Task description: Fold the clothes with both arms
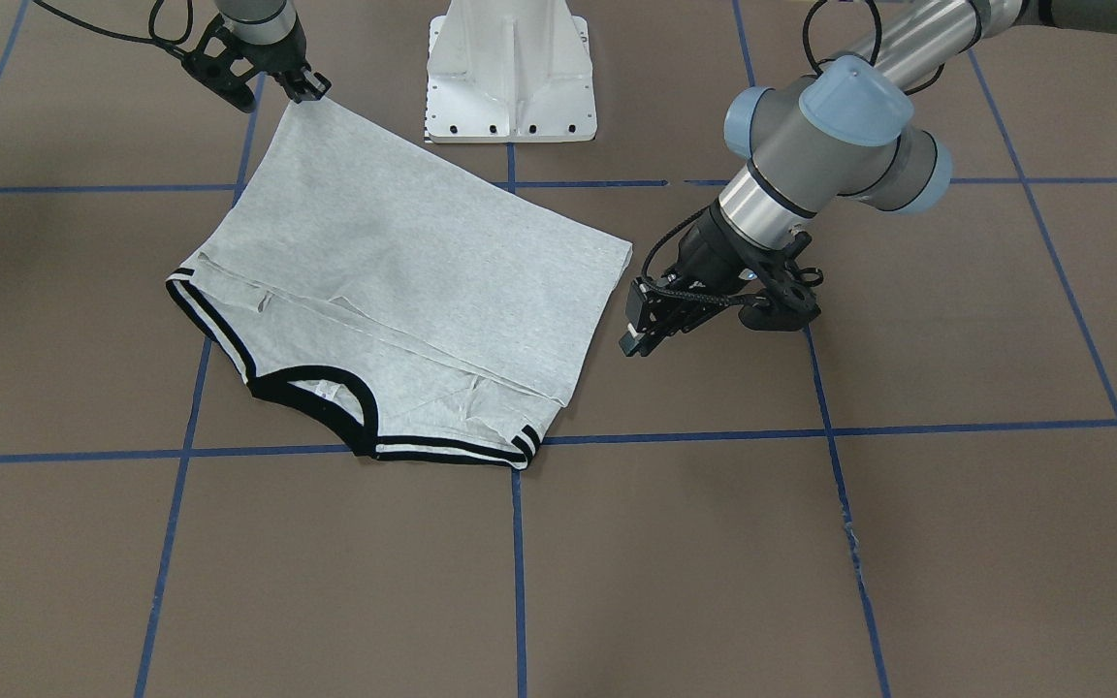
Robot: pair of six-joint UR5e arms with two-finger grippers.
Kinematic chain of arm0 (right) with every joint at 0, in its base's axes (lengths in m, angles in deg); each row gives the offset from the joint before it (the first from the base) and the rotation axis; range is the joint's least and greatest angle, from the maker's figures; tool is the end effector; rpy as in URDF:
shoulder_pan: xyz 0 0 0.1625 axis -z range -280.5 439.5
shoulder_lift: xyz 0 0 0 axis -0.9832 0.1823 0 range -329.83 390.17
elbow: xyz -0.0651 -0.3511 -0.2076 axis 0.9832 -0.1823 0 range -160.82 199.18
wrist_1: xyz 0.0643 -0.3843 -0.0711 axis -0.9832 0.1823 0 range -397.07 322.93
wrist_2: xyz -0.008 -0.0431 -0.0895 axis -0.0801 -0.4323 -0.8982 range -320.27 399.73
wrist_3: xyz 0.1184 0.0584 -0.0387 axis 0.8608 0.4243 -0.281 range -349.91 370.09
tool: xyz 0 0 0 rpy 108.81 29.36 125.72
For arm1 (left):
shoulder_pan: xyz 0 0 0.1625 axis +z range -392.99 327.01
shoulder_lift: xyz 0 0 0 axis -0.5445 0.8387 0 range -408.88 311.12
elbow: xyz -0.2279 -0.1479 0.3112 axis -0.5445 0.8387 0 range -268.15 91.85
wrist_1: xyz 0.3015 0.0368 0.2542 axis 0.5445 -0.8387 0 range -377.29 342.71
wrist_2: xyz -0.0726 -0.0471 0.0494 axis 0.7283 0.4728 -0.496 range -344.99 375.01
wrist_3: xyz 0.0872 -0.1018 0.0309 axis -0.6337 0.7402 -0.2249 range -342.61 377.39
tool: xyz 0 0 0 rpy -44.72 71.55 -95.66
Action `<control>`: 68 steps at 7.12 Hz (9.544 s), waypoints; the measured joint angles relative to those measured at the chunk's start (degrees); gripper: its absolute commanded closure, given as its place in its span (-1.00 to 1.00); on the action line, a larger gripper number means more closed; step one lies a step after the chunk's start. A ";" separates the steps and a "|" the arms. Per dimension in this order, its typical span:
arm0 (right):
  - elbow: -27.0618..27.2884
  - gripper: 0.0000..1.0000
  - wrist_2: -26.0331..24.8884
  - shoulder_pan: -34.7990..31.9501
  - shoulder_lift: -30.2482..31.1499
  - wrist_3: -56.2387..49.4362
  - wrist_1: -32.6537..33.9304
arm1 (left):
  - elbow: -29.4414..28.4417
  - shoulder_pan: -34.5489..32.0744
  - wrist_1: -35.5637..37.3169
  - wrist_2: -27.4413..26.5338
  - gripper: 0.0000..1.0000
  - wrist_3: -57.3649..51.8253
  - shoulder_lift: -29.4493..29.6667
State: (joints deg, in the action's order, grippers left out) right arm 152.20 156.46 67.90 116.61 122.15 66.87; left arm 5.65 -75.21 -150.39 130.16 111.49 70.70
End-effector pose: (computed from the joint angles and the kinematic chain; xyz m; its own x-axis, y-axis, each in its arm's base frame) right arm -0.4091 -0.1569 0.3536 0.7863 0.5038 0.3576 -0.2560 0.7925 -0.5536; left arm 0.4384 -0.4987 0.2488 0.1512 -0.2245 -0.9627 0.3138 0.9344 -0.1686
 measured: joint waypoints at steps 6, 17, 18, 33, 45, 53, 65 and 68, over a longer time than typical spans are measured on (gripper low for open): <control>0.18 -1.00 -6.28 -2.17 -8.35 3.60 6.21 | 7.72 10.47 0.96 1.26 -0.68 15.00 -7.71; -19.91 -1.00 -16.77 -22.41 -20.34 -10.65 -9.00 | 12.35 24.99 21.56 -11.57 0.00 30.55 -8.39; -19.93 -1.00 -16.73 -22.41 -20.32 -10.65 -9.01 | 11.66 24.77 21.56 -11.70 0.25 30.48 -8.36; -19.94 -1.00 -15.62 -21.75 -19.04 -10.41 -13.14 | -34.57 -5.52 -8.28 -18.71 1.00 5.94 15.53; -24.65 -1.00 -24.06 -6.48 -26.36 13.50 -18.96 | -25.60 -7.87 -17.50 -9.94 -0.34 -0.27 8.48; -34.92 -1.00 -23.36 -3.87 -30.12 20.43 -27.34 | -25.34 -7.61 -17.46 -10.11 -0.37 1.05 7.11; -36.18 1.00 -25.05 -3.68 -30.36 21.81 -27.47 | -25.36 -7.30 -18.17 -10.29 -0.43 1.90 4.95; -33.98 1.00 -24.60 -4.83 -29.76 21.80 -27.46 | -24.02 -6.81 -18.15 -10.24 -0.49 2.59 4.43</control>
State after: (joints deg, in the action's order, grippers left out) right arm 118.22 131.86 63.07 86.85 143.95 39.41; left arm -18.37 -82.03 -168.54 119.92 114.09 75.13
